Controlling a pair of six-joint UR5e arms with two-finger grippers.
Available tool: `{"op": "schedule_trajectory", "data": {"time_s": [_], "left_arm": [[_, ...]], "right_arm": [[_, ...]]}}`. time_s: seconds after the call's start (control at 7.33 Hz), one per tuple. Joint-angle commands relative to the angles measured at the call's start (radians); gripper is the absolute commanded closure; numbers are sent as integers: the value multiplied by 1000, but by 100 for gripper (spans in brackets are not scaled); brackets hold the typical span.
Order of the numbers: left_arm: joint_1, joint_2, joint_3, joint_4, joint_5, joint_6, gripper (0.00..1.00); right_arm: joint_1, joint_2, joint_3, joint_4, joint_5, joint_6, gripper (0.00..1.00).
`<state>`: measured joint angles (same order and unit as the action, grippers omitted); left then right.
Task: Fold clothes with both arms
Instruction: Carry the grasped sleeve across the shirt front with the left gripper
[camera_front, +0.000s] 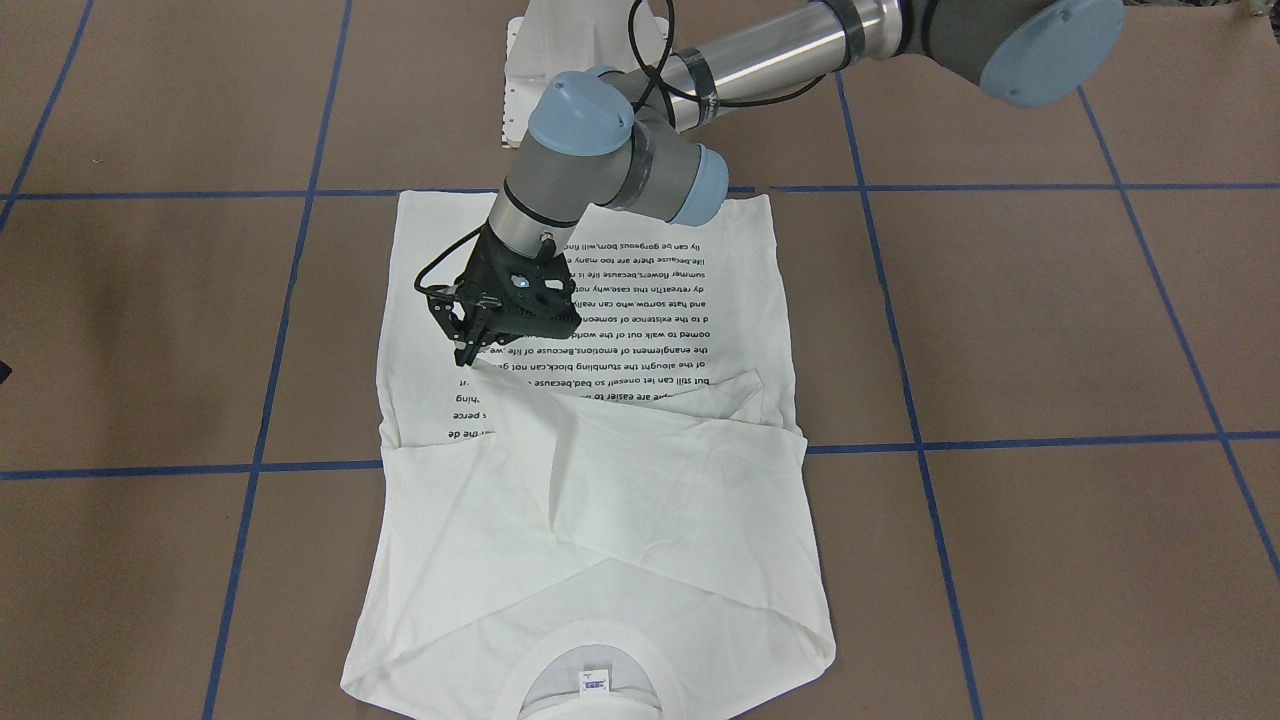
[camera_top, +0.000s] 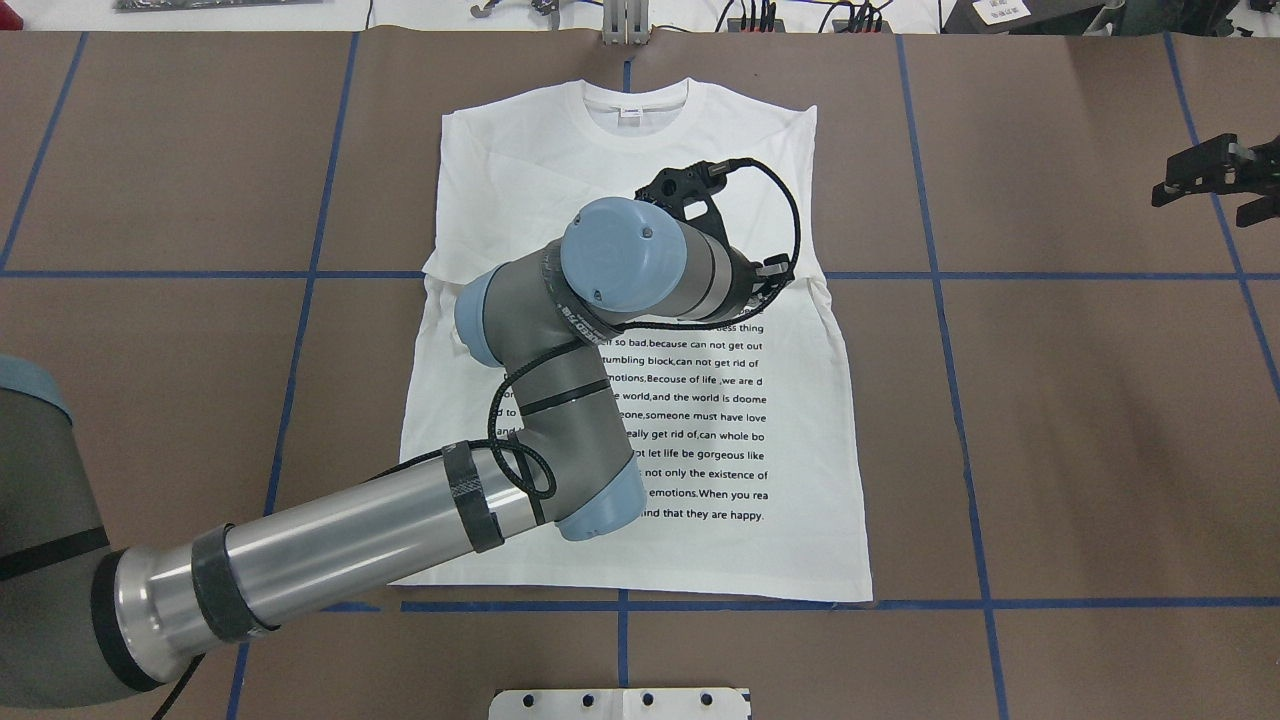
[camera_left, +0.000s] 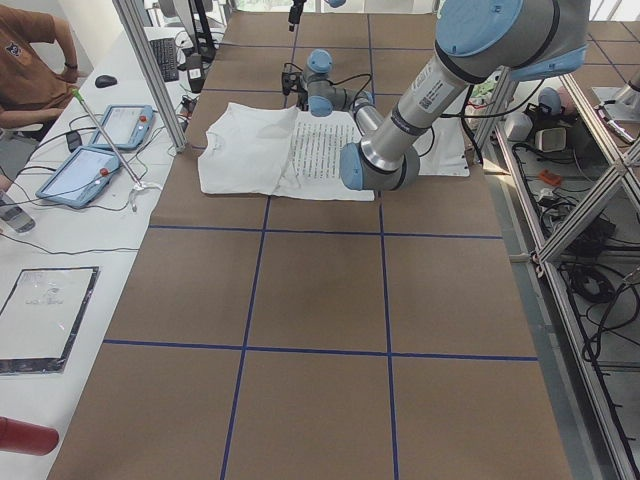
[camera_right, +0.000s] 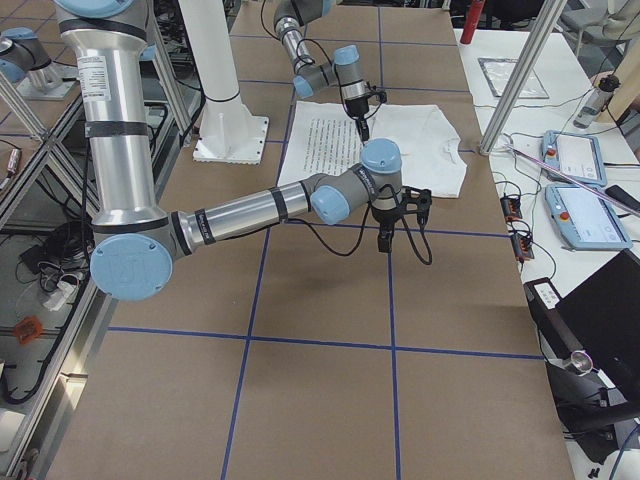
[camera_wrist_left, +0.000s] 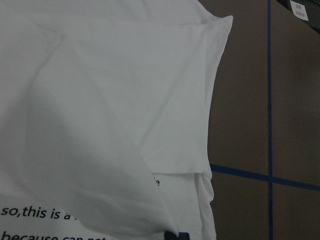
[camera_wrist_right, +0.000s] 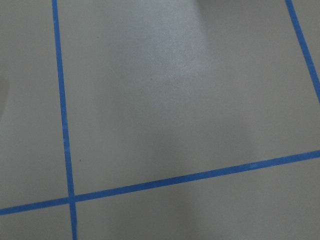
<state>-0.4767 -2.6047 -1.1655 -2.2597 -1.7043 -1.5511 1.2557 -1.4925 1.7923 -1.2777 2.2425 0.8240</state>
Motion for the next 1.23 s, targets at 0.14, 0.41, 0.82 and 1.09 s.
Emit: {"op": "schedule_trajectory", "data": {"time_s": [0.14,0.41,0.82,1.09], "left_arm": [[46,-41,64,-8,63,9,100],[50,-41,66,-8,64,48,45],[56,-19,-10,5,124,126,1],[55,137,-193,35,123,140,1]], "right_arm": [[2,-3,1,0,5,-3,0],[2,-3,1,0,6,-3,0],[1,-2,4,0,5,7,0],[-13,0,15,3,5,12,0]]}}
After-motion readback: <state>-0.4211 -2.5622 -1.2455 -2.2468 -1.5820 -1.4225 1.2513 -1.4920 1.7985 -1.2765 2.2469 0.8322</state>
